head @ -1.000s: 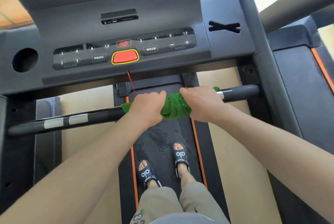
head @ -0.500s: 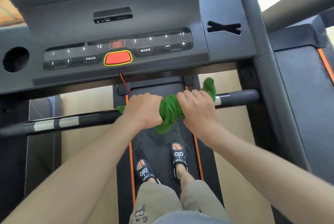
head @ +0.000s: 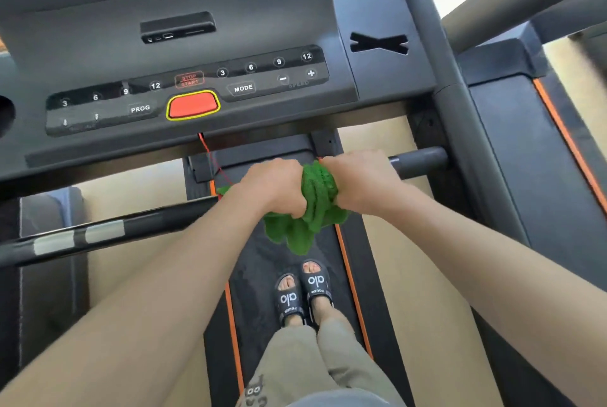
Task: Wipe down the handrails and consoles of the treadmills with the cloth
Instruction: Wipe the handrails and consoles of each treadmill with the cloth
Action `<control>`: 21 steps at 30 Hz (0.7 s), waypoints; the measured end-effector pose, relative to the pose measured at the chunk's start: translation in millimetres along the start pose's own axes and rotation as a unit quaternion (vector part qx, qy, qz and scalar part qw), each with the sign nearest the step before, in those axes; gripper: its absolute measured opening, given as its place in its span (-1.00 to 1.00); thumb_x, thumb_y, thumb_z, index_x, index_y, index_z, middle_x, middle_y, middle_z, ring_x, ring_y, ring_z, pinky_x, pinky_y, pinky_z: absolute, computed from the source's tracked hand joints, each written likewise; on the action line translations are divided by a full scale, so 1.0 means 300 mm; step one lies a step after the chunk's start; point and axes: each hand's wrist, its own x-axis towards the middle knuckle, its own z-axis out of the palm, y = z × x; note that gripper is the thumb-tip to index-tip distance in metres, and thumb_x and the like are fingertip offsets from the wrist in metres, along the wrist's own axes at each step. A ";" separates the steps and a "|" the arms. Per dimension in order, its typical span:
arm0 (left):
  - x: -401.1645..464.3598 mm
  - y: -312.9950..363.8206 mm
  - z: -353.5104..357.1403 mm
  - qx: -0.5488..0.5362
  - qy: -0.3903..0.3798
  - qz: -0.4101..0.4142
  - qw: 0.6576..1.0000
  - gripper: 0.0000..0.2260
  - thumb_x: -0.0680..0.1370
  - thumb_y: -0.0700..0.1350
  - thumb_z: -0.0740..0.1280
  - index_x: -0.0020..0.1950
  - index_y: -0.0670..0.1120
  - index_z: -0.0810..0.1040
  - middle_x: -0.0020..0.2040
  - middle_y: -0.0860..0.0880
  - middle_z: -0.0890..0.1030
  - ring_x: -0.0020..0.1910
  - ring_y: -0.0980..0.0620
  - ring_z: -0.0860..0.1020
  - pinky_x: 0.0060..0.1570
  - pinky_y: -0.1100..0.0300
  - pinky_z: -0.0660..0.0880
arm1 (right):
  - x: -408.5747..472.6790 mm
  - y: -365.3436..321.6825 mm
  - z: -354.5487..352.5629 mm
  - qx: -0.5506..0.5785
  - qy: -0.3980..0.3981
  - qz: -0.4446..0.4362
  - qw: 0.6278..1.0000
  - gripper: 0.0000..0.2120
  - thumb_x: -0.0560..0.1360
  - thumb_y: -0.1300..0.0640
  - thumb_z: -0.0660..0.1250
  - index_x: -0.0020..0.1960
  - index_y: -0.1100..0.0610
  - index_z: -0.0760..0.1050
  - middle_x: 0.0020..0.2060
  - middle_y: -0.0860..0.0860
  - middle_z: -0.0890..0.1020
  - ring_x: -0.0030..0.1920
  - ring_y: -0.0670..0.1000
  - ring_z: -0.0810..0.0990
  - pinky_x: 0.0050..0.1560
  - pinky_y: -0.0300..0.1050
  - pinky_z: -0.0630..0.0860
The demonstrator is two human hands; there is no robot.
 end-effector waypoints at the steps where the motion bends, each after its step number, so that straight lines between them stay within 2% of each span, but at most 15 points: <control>1: 0.005 0.006 -0.008 -0.009 -0.016 0.003 1.000 -0.73 0.28 -0.02 0.48 -0.10 -0.02 0.52 -0.17 0.00 0.59 -0.20 -0.11 0.58 -0.25 0.14 0.43 | -0.044 0.048 0.035 -0.035 0.065 0.009 0.997 -0.71 0.25 0.23 0.43 -0.07 0.07 0.45 -0.28 0.00 0.56 -0.22 0.17 0.58 -0.27 -0.06 0.31; 3: 0.017 0.051 -0.002 -0.004 0.026 0.023 0.999 -0.73 0.31 -0.02 0.47 -0.07 -0.03 0.50 -0.09 -0.03 0.62 -0.13 -0.14 0.61 -0.21 0.12 0.42 | -0.115 0.147 0.079 -0.088 0.159 0.039 0.983 -0.66 0.18 0.37 0.40 -0.10 0.14 0.45 -0.27 0.07 0.55 -0.23 0.21 0.54 -0.22 0.02 0.39; 6: 0.047 0.188 0.039 0.045 0.129 0.066 0.988 -0.74 0.45 -0.06 0.41 0.07 -0.05 0.45 0.03 -0.09 0.62 0.01 -0.21 0.62 -0.16 0.08 0.34 | -0.156 0.232 0.101 -0.117 0.209 0.065 0.969 -0.71 0.22 0.42 0.30 -0.10 0.18 0.44 -0.27 0.10 0.50 -0.23 0.22 0.48 -0.15 0.08 0.42; 8: 0.077 0.270 0.062 0.071 0.179 0.080 0.978 -0.72 0.47 -0.14 0.41 0.11 -0.07 0.39 0.03 -0.09 0.62 0.00 -0.21 0.62 -0.19 0.06 0.31 | -0.167 0.270 0.103 -0.110 0.217 0.070 0.967 -0.69 0.23 0.46 0.29 -0.09 0.19 0.43 -0.25 0.11 0.49 -0.21 0.22 0.46 -0.06 0.05 0.41; 10: 0.094 0.296 0.076 0.089 0.214 0.083 0.969 -0.67 0.48 -0.13 0.42 0.17 -0.09 0.40 0.03 -0.08 0.62 -0.03 -0.20 0.63 -0.22 0.05 0.29 | -0.169 0.284 0.109 -0.097 0.211 0.077 0.970 -0.68 0.24 0.46 0.32 -0.08 0.19 0.44 -0.24 0.12 0.51 -0.19 0.22 0.48 -0.01 0.05 0.43; 13: 0.108 0.287 0.089 0.079 0.234 0.096 0.964 -0.67 0.47 -0.07 0.41 0.18 -0.07 0.42 0.00 -0.07 0.62 -0.06 -0.20 0.63 -0.22 0.05 0.30 | -0.143 0.234 0.099 -0.072 0.178 0.135 0.972 -0.70 0.17 0.39 0.42 -0.18 0.16 0.43 -0.30 0.12 0.57 -0.24 0.22 0.54 -0.08 0.06 0.47; 15: 0.119 0.270 0.058 0.039 0.171 0.104 0.979 -0.73 0.43 0.02 0.42 0.06 -0.01 0.46 -0.09 -0.03 0.61 -0.10 -0.18 0.62 -0.22 0.08 0.33 | -0.118 0.217 0.061 -0.055 0.105 0.134 0.984 -0.66 0.18 0.32 0.47 -0.22 0.08 0.37 -0.32 0.08 0.59 -0.24 0.20 0.58 -0.14 -0.02 0.45; 17: 0.148 0.248 0.010 -0.012 0.063 0.101 0.993 -0.77 0.35 0.07 0.46 -0.11 0.02 0.51 -0.21 0.05 0.60 -0.20 -0.09 0.61 -0.28 0.12 0.40 | -0.069 0.247 -0.028 -0.041 -0.056 0.104 0.992 -0.73 0.29 0.19 0.47 -0.15 0.05 0.39 -0.26 0.00 0.56 -0.18 0.15 0.58 -0.18 -0.10 0.41; 19: 0.171 0.232 -0.023 -0.081 -0.044 0.087 0.992 -0.74 0.21 0.07 0.50 -0.18 0.01 0.58 -0.27 0.05 0.64 -0.26 -0.02 0.63 -0.34 0.11 0.53 | -0.003 0.285 -0.113 0.005 -0.258 0.092 0.962 -0.71 0.26 0.14 0.52 -0.09 0.09 0.50 -0.19 -0.01 0.61 -0.16 0.10 0.61 -0.23 -0.16 0.46; 21: 0.193 0.224 -0.026 -0.113 -0.095 0.073 0.986 -0.68 0.10 0.09 0.50 -0.23 0.01 0.62 -0.26 0.04 0.68 -0.26 -0.01 0.66 -0.25 0.02 0.64 | 0.071 0.298 -0.157 0.038 -0.399 0.074 0.913 -0.56 0.22 0.14 0.61 0.06 0.14 0.59 -0.04 0.07 0.68 -0.07 0.14 0.68 -0.23 -0.14 0.58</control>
